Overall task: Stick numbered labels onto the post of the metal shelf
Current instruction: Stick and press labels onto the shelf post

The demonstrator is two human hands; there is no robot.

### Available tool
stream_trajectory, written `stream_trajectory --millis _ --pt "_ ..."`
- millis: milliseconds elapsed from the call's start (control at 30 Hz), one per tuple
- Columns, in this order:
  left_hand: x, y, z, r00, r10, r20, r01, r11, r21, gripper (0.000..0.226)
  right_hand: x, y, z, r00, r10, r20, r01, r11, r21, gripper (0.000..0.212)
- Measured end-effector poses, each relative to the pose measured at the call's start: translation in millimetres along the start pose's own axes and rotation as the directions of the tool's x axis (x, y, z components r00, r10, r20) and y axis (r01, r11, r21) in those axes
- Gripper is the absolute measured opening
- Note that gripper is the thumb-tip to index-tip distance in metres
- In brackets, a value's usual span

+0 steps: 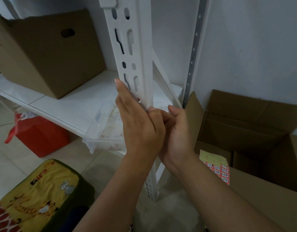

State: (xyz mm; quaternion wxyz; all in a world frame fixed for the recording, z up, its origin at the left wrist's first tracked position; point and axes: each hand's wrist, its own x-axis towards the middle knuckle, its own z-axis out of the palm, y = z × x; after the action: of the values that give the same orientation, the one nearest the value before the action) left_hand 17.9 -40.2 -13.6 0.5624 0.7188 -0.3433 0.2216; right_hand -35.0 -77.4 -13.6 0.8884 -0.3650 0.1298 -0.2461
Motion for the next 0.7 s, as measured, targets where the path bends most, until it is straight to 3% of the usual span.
stream_trajectory --millis 700 --pt "1.8 -1.2 -3.1 1.0 0.023 -0.005 -0.023 1.0 0.016 0.077 0.1 1.7 -0.8 0.999 -0.024 0.021 0.024 1.0 -0.006 0.061"
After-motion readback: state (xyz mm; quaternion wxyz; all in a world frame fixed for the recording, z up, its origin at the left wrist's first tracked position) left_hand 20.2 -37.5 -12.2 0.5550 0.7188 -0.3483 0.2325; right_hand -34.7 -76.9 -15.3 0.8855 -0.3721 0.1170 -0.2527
